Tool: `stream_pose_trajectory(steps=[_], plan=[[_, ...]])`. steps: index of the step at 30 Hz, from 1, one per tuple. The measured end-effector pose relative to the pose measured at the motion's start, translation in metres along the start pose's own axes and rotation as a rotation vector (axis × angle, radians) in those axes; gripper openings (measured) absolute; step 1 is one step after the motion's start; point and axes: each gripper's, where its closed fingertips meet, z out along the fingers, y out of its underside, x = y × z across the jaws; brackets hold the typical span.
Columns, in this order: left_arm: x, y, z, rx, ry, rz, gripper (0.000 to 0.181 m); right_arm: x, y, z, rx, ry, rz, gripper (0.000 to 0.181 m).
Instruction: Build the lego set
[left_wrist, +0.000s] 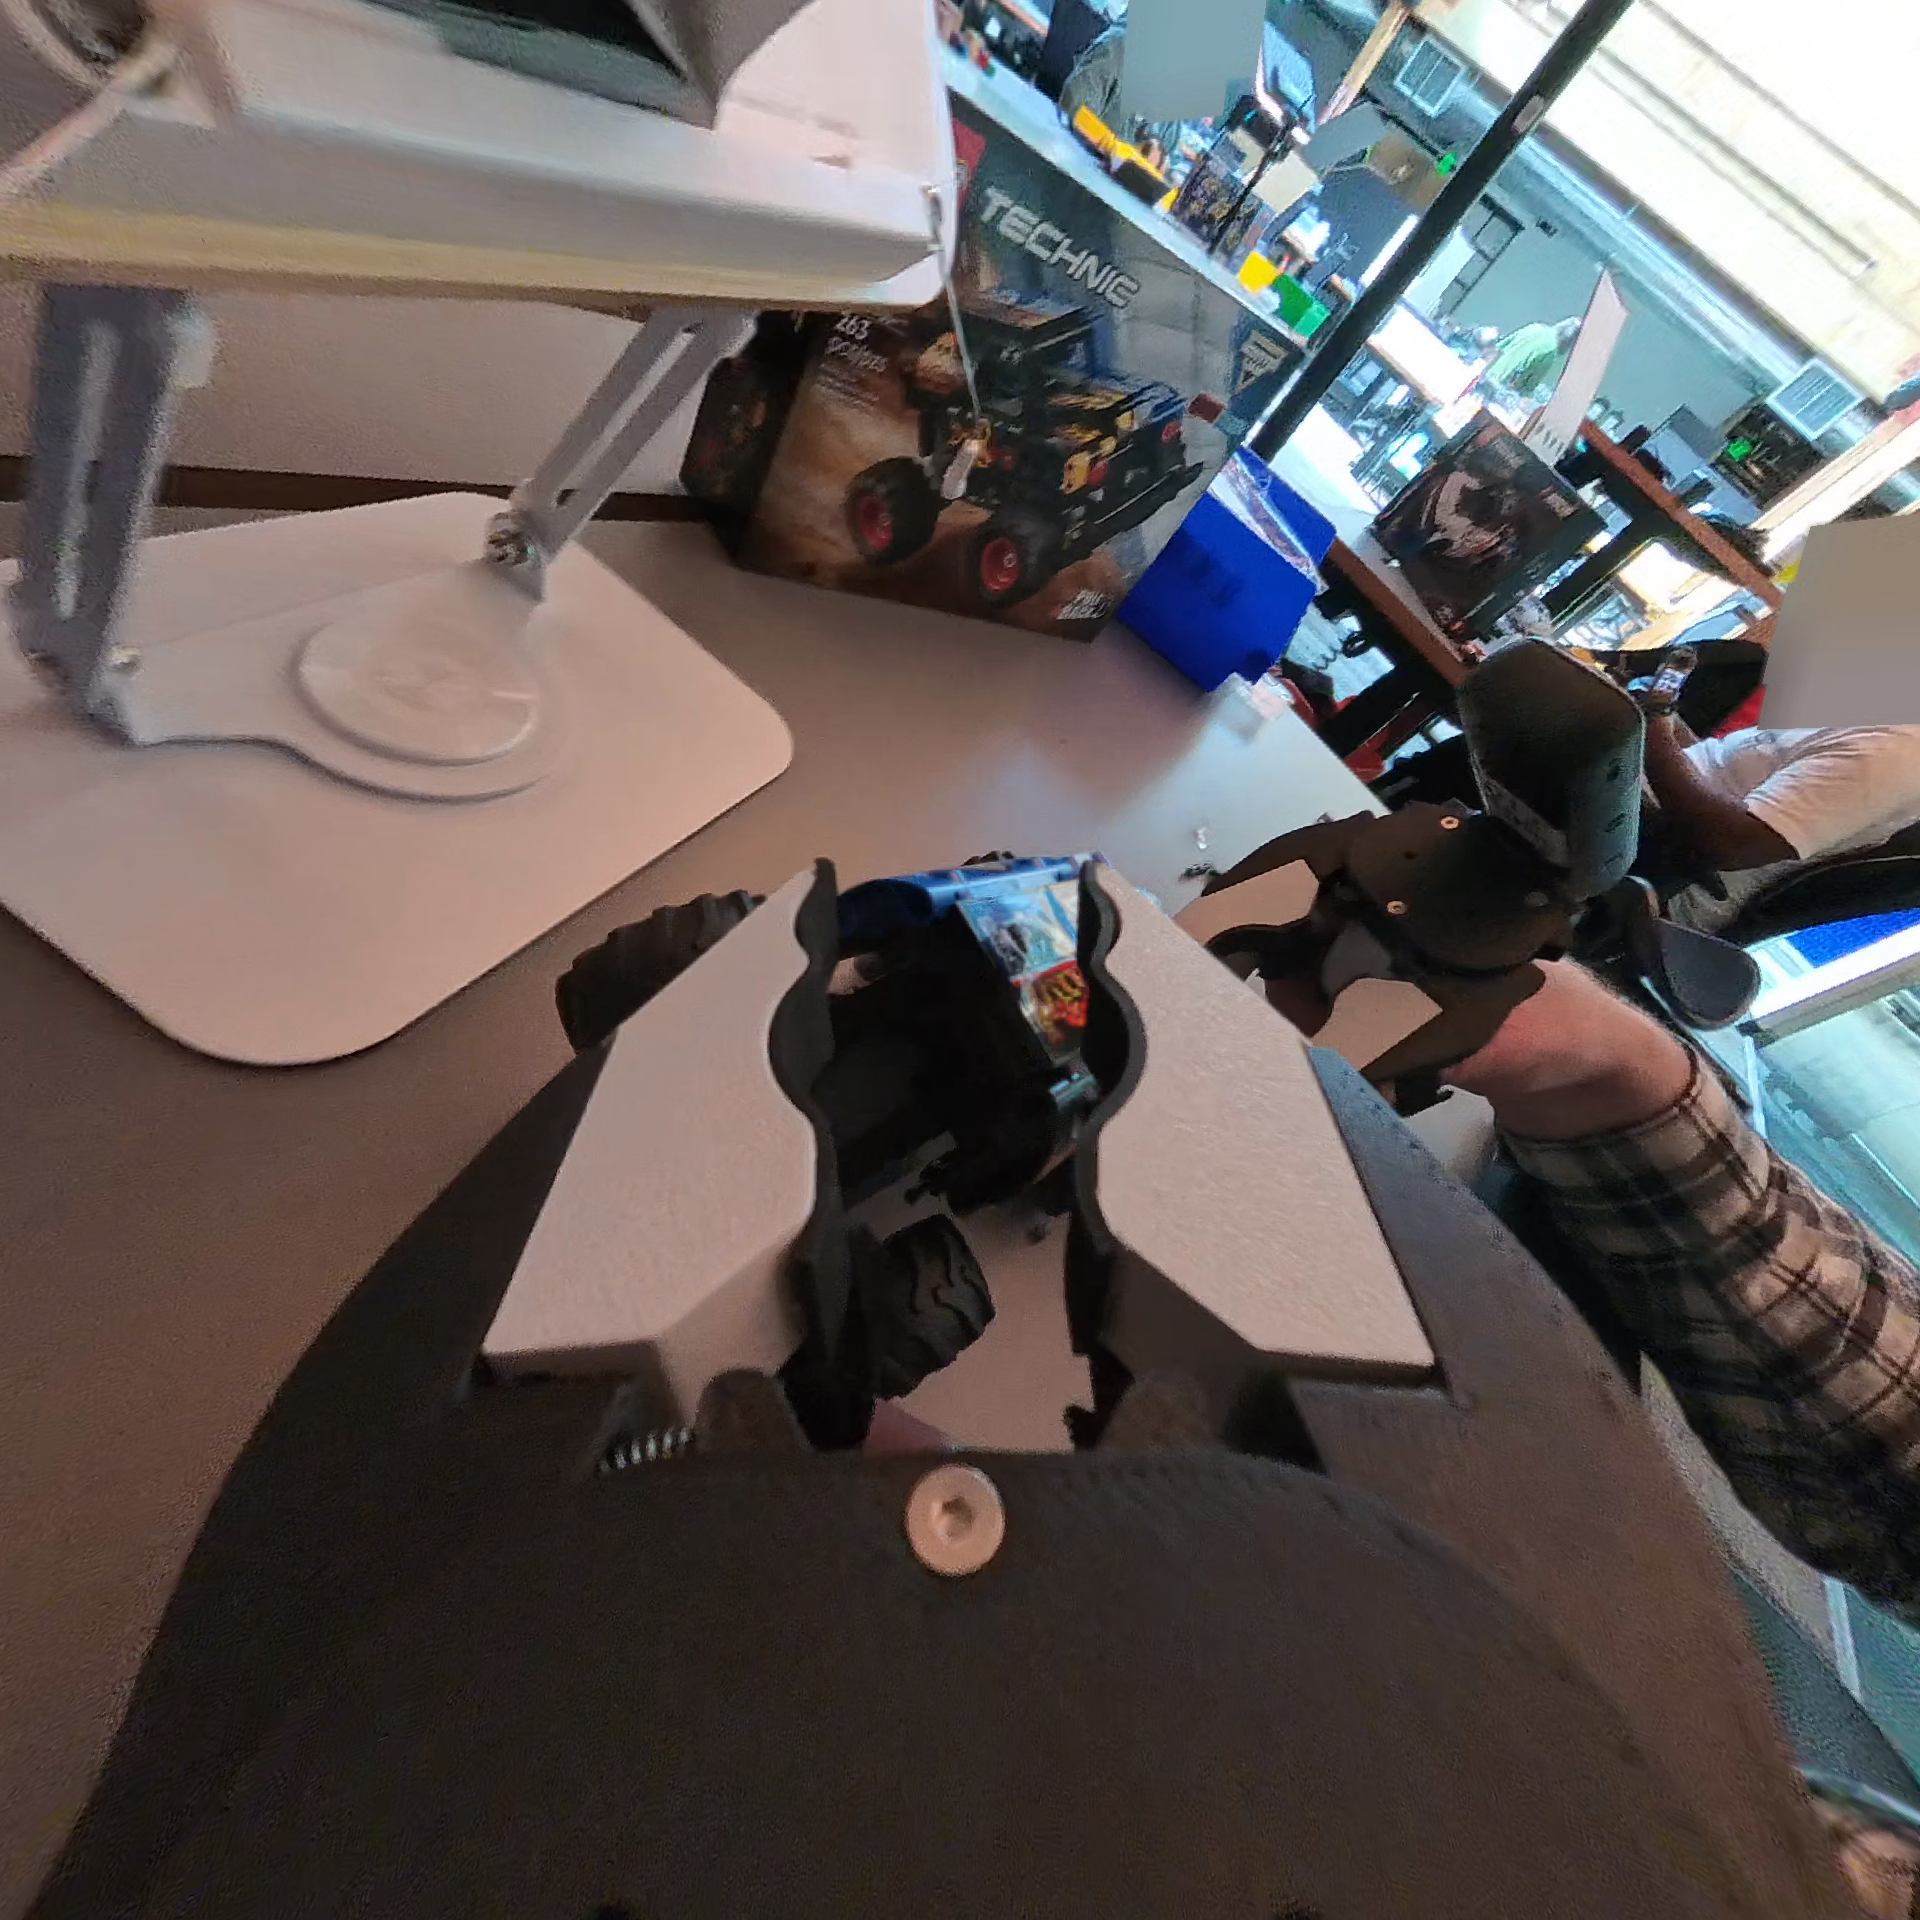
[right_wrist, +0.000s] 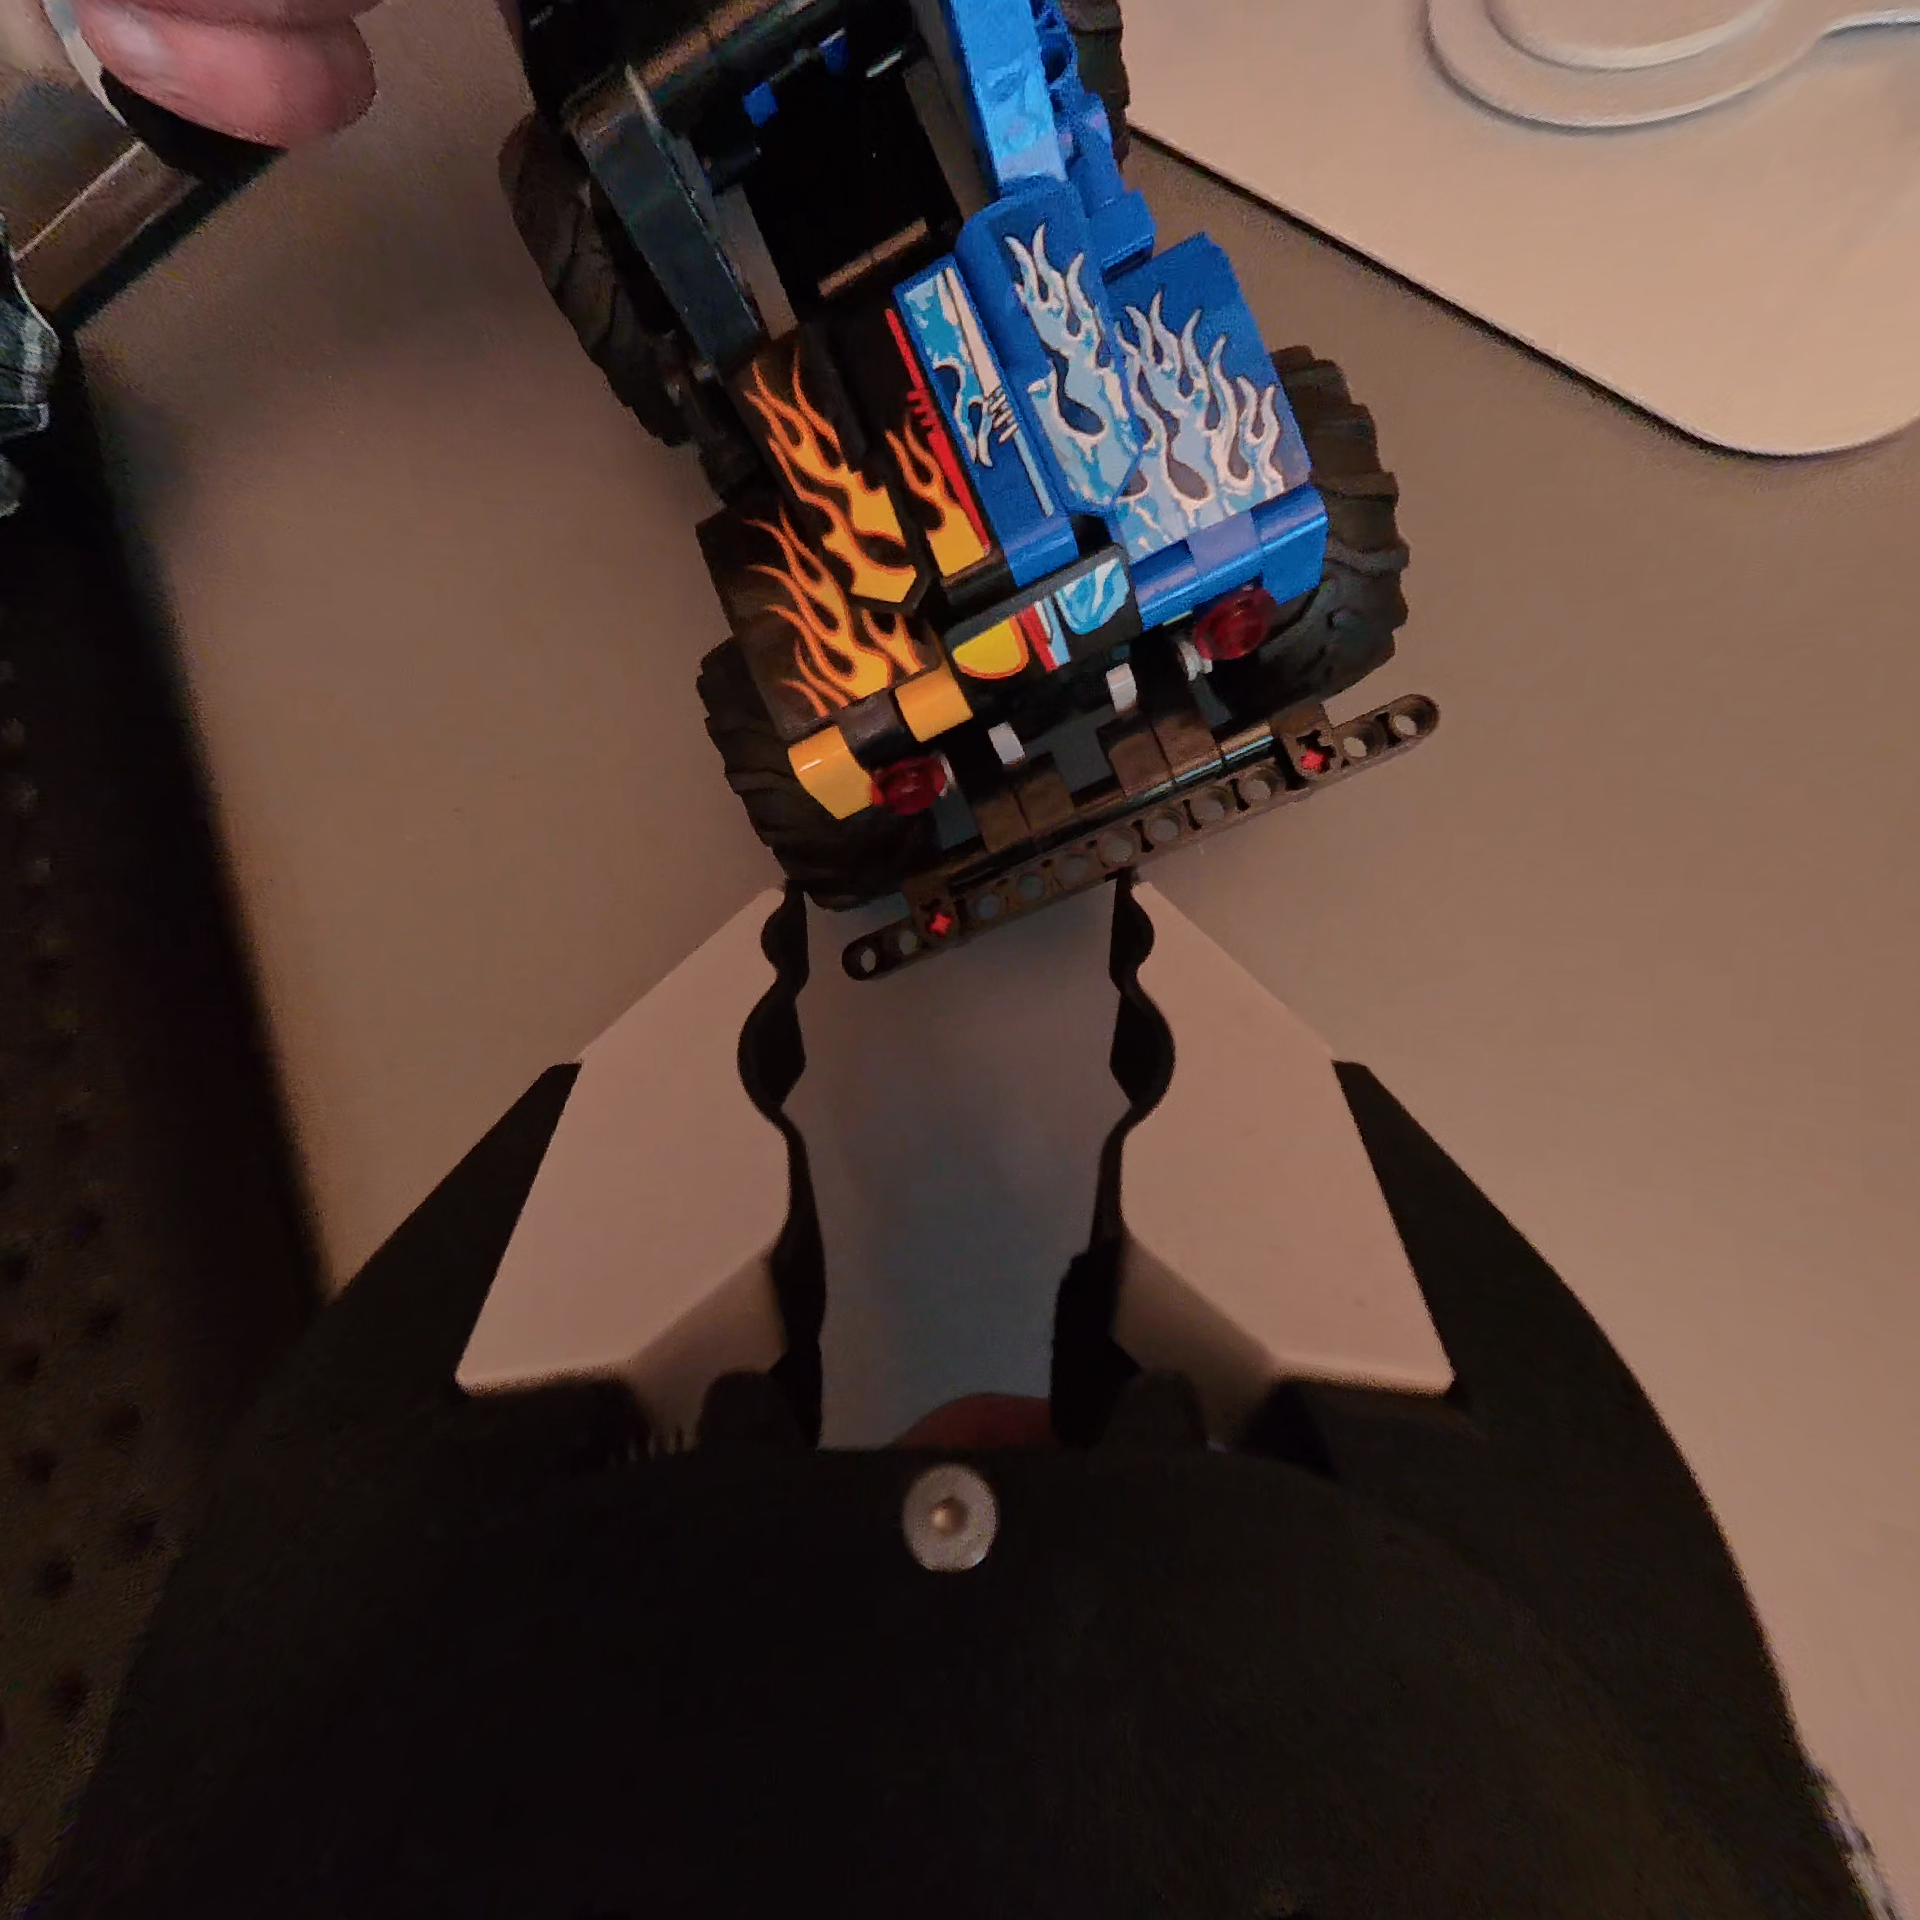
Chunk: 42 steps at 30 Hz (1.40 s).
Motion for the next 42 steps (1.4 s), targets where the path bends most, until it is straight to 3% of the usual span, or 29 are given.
stream_pose_trajectory(steps=[5,12,16,19,24,30,32,37,39,42], plan=[[0.004,0.013,0.021,-0.057,-0.082,0.062,0.062,0.017,-0.002,-0.025,0.072,0.018,0.051,0.052],[0.001,0.012,0.019,-0.021,-0.053,-0.003,0.059,0.04,-0.02,-0.031,0.148,0.03,0.078,0.061],[-0.002,0.015,0.02,-0.019,-0.023,-0.024,0.067,0.041,-0.01,-0.04,0.128,0.103,0.049,0.062],[0.0,0.009,0.012,0.022,0.001,-0.018,0.067,0.02,-0.004,-0.055,0.12,0.166,-0.07,0.051],[-0.01,0.003,0.009,0.062,-0.057,0.012,0.062,-0.025,0.018,-0.015,0.019,0.088,-0.204,0.037],[-0.023,0.01,0.013,0.052,-0.09,0.003,0.063,-0.027,0.023,0.012,-0.059,0.081,-0.23,0.017],[-0.025,0.011,0.013,0.054,-0.094,0.003,0.062,-0.029,0.025,0.013,-0.059,0.065,-0.228,0.0],[-0.026,0.011,0.013,0.051,-0.1,0.014,0.063,-0.025,0.023,-0.002,-0.009,0.071,-0.199,0.002],[-0.026,0.01,0.012,0.055,-0.103,0.019,0.062,-0.026,0.022,-0.012,0.014,0.041,-0.159,0.024],[-0.025,0.009,0.011,0.06,-0.1,0.019,0.062,-0.029,0.034,-0.014,-0.014,0.017,-0.166,0.028]])
